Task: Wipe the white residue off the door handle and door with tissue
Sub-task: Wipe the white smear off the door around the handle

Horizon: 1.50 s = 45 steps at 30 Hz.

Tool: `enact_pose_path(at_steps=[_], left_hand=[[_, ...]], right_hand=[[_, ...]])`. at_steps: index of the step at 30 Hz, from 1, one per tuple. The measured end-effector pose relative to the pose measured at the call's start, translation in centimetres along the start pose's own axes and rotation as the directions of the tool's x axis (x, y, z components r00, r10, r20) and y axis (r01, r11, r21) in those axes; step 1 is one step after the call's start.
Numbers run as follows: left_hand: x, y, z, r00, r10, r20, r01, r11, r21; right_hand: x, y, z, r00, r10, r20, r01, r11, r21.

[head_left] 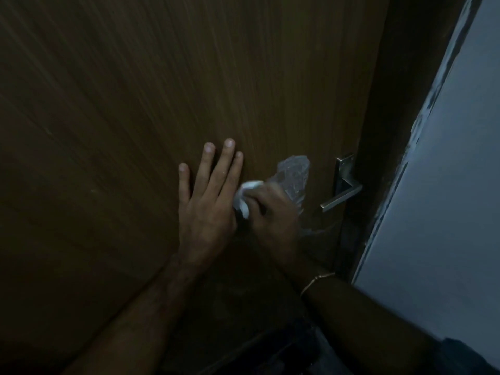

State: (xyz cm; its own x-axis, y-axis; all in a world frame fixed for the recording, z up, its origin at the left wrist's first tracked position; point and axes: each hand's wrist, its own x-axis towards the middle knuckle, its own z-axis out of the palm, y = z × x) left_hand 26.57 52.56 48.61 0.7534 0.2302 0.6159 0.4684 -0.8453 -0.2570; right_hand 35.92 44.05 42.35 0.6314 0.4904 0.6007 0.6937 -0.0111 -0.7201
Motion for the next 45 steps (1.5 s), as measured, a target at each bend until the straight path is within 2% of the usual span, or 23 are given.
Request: enact_pose_path(at_steps=[1, 3, 7, 8, 10, 12, 13, 15, 17, 18, 23, 25, 28, 29, 33, 35, 38, 42, 45], left_hand=[[0.0, 0.0, 0.1, 1.0, 0.001, -0.008, -0.001, 1.0, 0.007], [-0.1, 0.2, 0.1, 1.0, 0.007, -0.01, -0.007, 1.0, -0.001], [-0.3, 0.1, 0.4, 1.0, 0.001, -0.023, -0.002, 1.0, -0.012], [-0.4, 0.2, 0.6, 1.0, 0.004, -0.031, -0.004, 1.0, -0.004], [-0.9, 0.2, 1.1, 0.999, 0.006, -0.038, -0.006, 1.0, 0.001], [-1.5, 0.3, 1.7, 0.999, 0.005, -0.033, -0.004, 1.0, 0.019], [-1.7, 0.4, 2.0, 1.0, 0.003, -0.03, -0.003, 1.0, 0.029], [-2.0, 0.3, 2.2, 1.0, 0.002, -0.016, -0.002, 1.0, 0.029], [-2.1, 0.3, 2.3, 1.0, -0.007, -0.019, 0.008, 1.0, 0.028], [-2.1, 0.4, 2.4, 1.0, -0.01, -0.027, 0.011, 0.999, 0.035], [-2.4, 0.8, 3.6, 0.997, -0.051, -0.066, 0.053, 0.998, 0.029], [-2.6, 1.2, 4.1, 0.994, -0.069, -0.082, 0.072, 0.997, 0.034], [-2.8, 1.7, 4.8, 0.989, -0.101, -0.105, 0.104, 0.994, 0.029], [-3.0, 1.9, 5.2, 0.987, -0.107, -0.119, 0.111, 0.993, 0.029], [-3.4, 2.0, 6.4, 0.98, -0.106, -0.168, 0.113, 0.993, 0.036], [-3.4, 1.9, 6.7, 0.977, -0.104, -0.188, 0.109, 0.994, 0.019], [-3.6, 2.2, 7.0, 0.972, -0.105, -0.209, 0.105, 0.994, -0.013], [-3.6, 2.7, 7.2, 0.964, -0.107, -0.245, 0.104, 0.994, -0.026], [-3.6, 3.1, 7.4, 0.954, -0.118, -0.275, 0.107, 0.993, -0.055]], right_hand=[[0.8, -0.4, 0.1, 0.998, -0.048, -0.052, 0.048, 0.999, 0.0], [0.9, -0.2, 0.1, 0.996, -0.087, -0.036, 0.086, 0.996, -0.036], [-3.2, 2.2, 0.2, 0.972, 0.121, 0.202, -0.101, 0.989, -0.107], [-3.5, 2.4, 0.4, 0.976, 0.129, 0.177, -0.114, 0.989, -0.096], [-2.2, 1.8, 0.6, 0.995, 0.098, 0.025, -0.097, 0.994, -0.049], [-0.6, 0.8, 0.8, 0.994, 0.009, -0.112, -0.012, 1.0, -0.026], [-0.3, 0.7, 0.8, 0.991, -0.044, -0.128, 0.039, 0.999, -0.037], [-1.3, 1.5, 0.9, 0.999, -0.039, -0.028, 0.038, 0.997, -0.062], [-2.9, 2.6, 0.9, 0.995, 0.046, 0.094, -0.038, 0.996, -0.081], [-3.3, 3.0, 1.0, 0.994, 0.056, 0.092, -0.049, 0.996, -0.07], [0.0, 2.7, 1.4, 0.98, -0.127, -0.154, 0.124, 0.992, -0.029], [-1.3, 3.8, 1.8, 0.985, -0.14, -0.096, 0.134, 0.989, -0.069], [-4.1, 5.3, 2.0, 0.998, -0.057, 0.019, 0.059, 0.995, -0.076], [-3.8, 5.3, 2.0, 0.998, -0.063, 0.006, 0.063, 0.996, -0.063], [-0.1, 4.4, 1.7, 0.955, -0.195, -0.223, 0.2, 0.98, -0.003], [-1.6, 5.0, 2.1, 0.952, -0.239, -0.189, 0.235, 0.971, -0.048], [-5.0, 6.6, 2.8, 0.972, -0.218, -0.09, 0.211, 0.974, -0.085], [-2.4, 5.7, 3.2, 0.942, -0.252, -0.222, 0.253, 0.967, -0.026], [-2.1, 6.6, 3.3, 0.923, -0.339, -0.184, 0.334, 0.941, -0.055]])
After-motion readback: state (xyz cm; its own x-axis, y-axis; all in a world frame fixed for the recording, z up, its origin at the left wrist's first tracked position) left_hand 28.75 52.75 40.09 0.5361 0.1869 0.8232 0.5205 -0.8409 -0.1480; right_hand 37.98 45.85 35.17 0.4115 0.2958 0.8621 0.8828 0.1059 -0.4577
